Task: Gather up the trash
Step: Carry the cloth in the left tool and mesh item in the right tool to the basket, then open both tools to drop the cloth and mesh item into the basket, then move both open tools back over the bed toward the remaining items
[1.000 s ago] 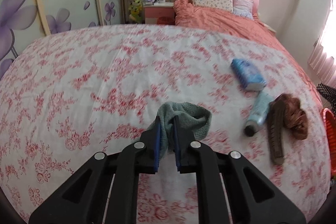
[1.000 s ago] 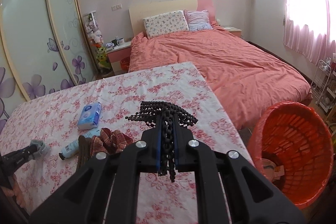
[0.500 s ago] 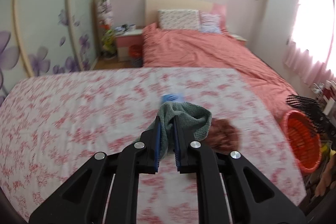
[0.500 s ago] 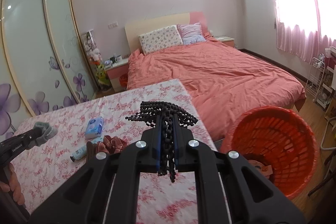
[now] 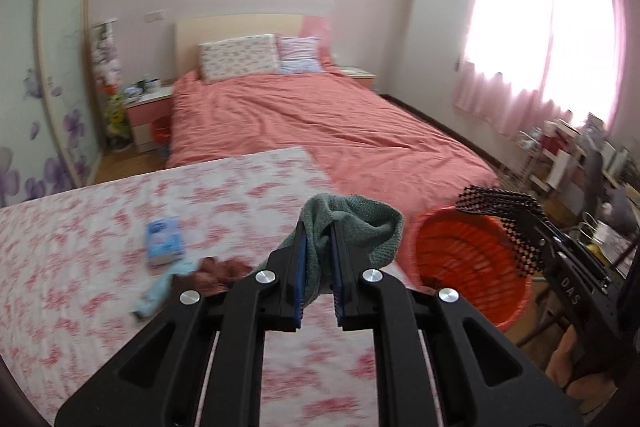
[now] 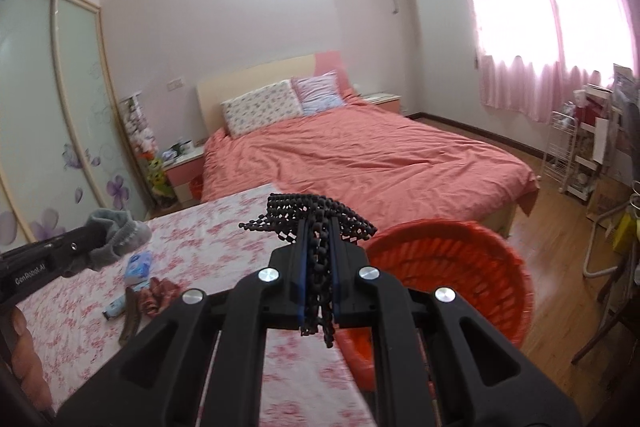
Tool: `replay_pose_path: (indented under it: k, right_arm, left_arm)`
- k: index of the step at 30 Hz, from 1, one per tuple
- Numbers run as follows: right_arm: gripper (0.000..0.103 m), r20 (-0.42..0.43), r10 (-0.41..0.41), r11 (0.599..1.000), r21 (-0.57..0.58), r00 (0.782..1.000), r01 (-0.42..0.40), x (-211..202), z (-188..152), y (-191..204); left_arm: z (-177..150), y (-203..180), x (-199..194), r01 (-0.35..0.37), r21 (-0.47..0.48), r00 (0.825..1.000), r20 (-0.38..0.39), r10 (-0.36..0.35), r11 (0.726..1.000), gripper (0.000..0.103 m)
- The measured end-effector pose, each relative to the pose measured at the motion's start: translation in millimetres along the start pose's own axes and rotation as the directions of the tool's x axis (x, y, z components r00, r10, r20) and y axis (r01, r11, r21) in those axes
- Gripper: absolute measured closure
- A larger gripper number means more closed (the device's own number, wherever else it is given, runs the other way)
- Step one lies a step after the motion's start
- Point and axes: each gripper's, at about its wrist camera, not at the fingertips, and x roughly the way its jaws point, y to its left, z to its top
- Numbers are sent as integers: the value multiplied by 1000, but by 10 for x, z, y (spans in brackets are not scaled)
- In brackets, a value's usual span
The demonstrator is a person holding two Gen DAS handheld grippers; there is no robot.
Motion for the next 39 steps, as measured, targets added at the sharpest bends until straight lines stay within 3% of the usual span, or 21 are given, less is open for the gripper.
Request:
replay_pose_path:
  k: [12, 23, 25, 29, 31, 39]
  right_arm:
    - [93, 21, -117, 985, 127, 993, 113, 42, 2, -936]
    - [88, -46, -144, 963, 222, 989, 150, 442, -130, -1517]
    - [83, -73, -132, 958, 245, 988, 146, 565, -171, -1616]
    - [66, -118, -120, 952, 269, 986, 148, 726, -277, -1707]
    - [62, -131, -130, 952, 259, 983, 160, 766, -314, -1704]
    - [38, -116, -186, 963, 176, 976, 204, 704, -370, -1498]
  left_arm:
    - [7, -905, 543, 173, 82, 983, -70, -167, 982, 92]
    - [-102, -1442, 1102, 220, 114, 965, -171, -199, 969, 91]
    - [-147, -1482, 1211, 217, 119, 961, -199, -191, 969, 86]
    - [-237, -1483, 1348, 219, 107, 950, -252, -187, 970, 62]
    - [-272, -1468, 1360, 207, 110, 949, -262, -173, 972, 58]
    - [-382, -1240, 1115, 72, 174, 978, -203, -36, 982, 36]
